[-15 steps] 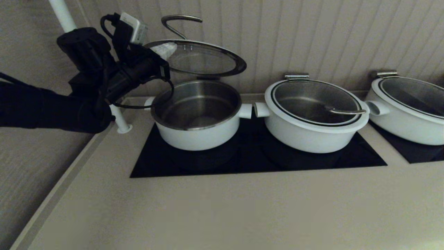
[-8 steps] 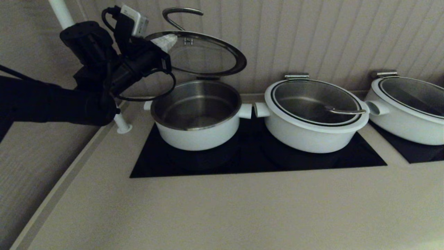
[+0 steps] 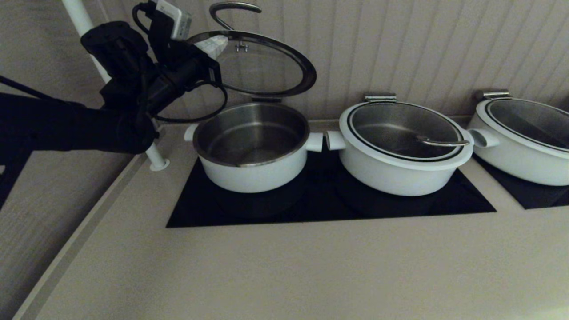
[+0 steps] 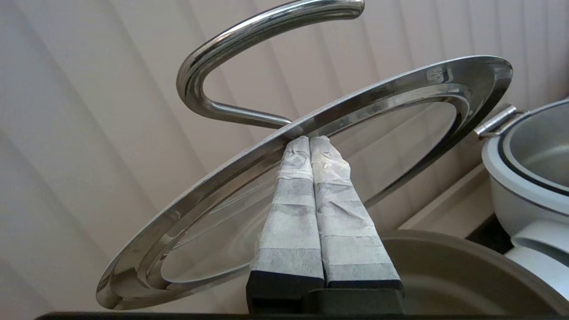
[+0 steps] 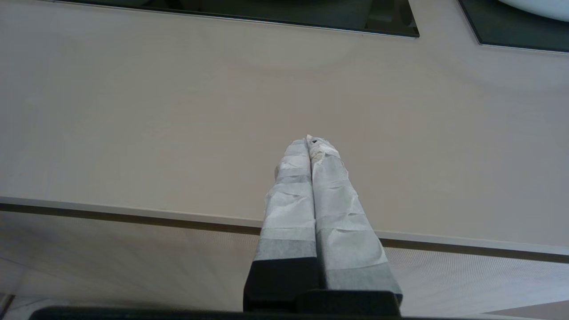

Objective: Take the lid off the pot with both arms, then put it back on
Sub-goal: Open the pot lid completely

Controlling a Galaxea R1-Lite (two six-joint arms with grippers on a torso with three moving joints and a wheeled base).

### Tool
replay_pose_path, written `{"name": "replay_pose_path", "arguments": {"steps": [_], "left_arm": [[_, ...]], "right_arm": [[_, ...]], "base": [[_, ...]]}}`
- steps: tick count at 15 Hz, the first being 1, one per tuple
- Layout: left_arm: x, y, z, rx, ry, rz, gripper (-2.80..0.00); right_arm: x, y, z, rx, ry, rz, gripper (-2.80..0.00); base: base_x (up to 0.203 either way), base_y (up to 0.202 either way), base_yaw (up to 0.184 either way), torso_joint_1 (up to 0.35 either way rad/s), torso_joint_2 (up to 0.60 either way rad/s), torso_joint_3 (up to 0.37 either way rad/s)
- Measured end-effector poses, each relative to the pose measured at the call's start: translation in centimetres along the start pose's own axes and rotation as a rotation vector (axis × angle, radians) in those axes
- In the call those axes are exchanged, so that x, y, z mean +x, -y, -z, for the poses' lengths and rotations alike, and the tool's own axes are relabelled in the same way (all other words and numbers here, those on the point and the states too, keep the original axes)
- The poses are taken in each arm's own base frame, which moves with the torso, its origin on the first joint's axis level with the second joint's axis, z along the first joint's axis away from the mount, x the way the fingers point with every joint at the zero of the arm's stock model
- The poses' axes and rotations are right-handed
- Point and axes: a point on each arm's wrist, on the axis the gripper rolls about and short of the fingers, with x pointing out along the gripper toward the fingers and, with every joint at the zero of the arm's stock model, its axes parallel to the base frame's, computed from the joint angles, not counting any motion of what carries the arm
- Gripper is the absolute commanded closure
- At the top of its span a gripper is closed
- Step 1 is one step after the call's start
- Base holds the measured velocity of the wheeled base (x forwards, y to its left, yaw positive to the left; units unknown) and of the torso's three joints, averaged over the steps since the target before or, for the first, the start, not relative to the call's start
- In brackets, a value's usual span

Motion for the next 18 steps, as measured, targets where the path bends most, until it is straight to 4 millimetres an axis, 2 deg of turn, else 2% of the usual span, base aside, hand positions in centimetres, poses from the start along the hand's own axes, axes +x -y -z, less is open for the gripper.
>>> {"name": "replay_pose_path", "arguments": {"steps": [11, 18], "left_arm": [[1.7, -0.6, 0.3, 0.023, 0.060, -0.017, 0.00], [1.1, -0.3, 0.5, 0.022, 0.030, -0.009, 0.00]], "right_arm": [[0.0, 0.0, 0.0, 0.000, 0.000, 0.000, 0.00], [0.0, 0.0, 0.0, 0.000, 0.000, 0.000, 0.00]], "base": [[0.000, 0.000, 0.000, 0.000, 0.00, 0.000], [0.000, 0.000, 0.000, 0.000, 0.00, 0.000]]}}
